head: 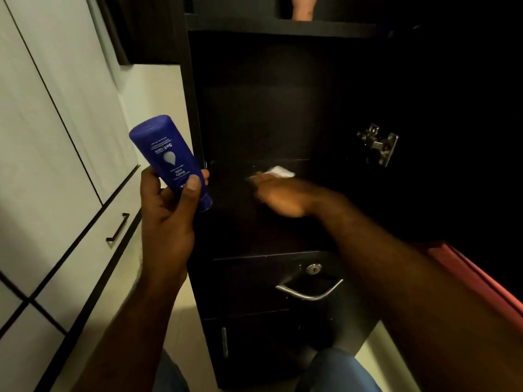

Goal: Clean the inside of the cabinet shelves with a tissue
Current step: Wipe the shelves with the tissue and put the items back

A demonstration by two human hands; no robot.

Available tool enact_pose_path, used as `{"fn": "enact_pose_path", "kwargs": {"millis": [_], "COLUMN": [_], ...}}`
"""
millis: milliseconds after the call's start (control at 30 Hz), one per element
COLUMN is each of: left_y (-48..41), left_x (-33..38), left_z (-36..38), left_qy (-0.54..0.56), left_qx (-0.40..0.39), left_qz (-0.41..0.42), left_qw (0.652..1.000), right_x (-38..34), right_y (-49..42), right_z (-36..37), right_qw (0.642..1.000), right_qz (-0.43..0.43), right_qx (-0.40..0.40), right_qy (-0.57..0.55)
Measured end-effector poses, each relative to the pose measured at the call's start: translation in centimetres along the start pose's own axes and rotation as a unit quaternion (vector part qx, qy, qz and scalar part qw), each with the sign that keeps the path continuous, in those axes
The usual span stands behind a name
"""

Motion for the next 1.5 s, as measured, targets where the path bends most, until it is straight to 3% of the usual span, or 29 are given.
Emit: {"fn": "enact_pose_path", "kwargs": {"millis": [133, 233, 300, 367, 467, 567, 700, 767, 900, 1067, 1200, 1300, 1400, 1500], "left_y": [-0.2, -0.4, -0.5, -0.4, -0.2, -0.1, -0.4, -0.7, -1.3, -1.3, -1.5, -1.7, -1.8, -1.7], "left_x": [0.2, -0.1, -0.2, -0.3, -0.5, -0.6, -0.4, -0.1, 0.6, 0.1, -0.5, -1.0, -1.4, -1.3], "left_z": [-0.4, -0.6, -0.4, -0.3, -0.3, -0.1, -0.6, -1.0, -1.4, -0.6, 0.5, 0.5, 0.5, 0.6], "left_qy": [-0.003, 0.001, 0.0, -0.004, -0.008, -0.002, 0.001, -0.012, 0.003, 0.002, -0.024, -0.03, -0.041, -0.044], "left_qx": [0.011, 0.017, 0.012, 0.006, -0.001, 0.005, 0.005, 0.009, 0.018, 0.005, -0.035, -0.043, -0.052, -0.053], "left_qz": [0.023, 0.027, 0.028, 0.03, 0.027, 0.023, 0.031, 0.047, 0.061, 0.039, 0.023, 0.005, 0.002, -0.002], "left_qw": [1.0, 0.999, 1.0, 1.0, 1.0, 1.0, 0.999, 0.999, 0.998, 0.999, 0.999, 0.999, 0.998, 0.998], "right_x": [-7.7, -4.4, 1.0, 6.4, 10.8, 6.7, -6.6, -9.8, -6.5, 2.0, 1.8, -0.2, -1.7, 0.5], "right_y": [5.3, 9.1, 9.0, 8.6, 6.7, 1.7, -1.4, -0.8, -0.7, -2.2, -5.2, -6.5, -5.8, -5.9], "right_z": [2.8, 1.6, -0.3, -2.9, -4.9, -2.5, 4.9, 6.2, 4.2, 0.6, 0.3, 1.4, 2.2, 1.8], "right_qw": [0.987, 0.992, 0.998, 0.99, 0.975, 0.985, 0.992, 0.985, 0.985, 1.0, 0.998, 0.998, 0.997, 0.999], "right_qz": [-0.152, -0.126, -0.048, 0.106, 0.196, 0.121, -0.117, -0.157, -0.118, 0.008, 0.051, 0.001, -0.075, -0.046], "right_qx": [-0.035, 0.007, 0.043, 0.082, 0.089, 0.086, -0.036, -0.059, -0.061, 0.004, 0.011, 0.014, -0.016, 0.013], "right_qy": [-0.044, -0.027, 0.003, -0.043, 0.049, 0.092, -0.008, -0.051, -0.111, 0.011, 0.047, 0.067, -0.003, -0.017]}}
Point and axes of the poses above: each hand's wrist, its own y-axis away from the middle knuckle, its own z-axis out of the palm, x = y × z, the point moved 4 cm from there along -y, towards the middle knuckle, and after that the axes turned 13 degrees about x, right-handed, at the moved point
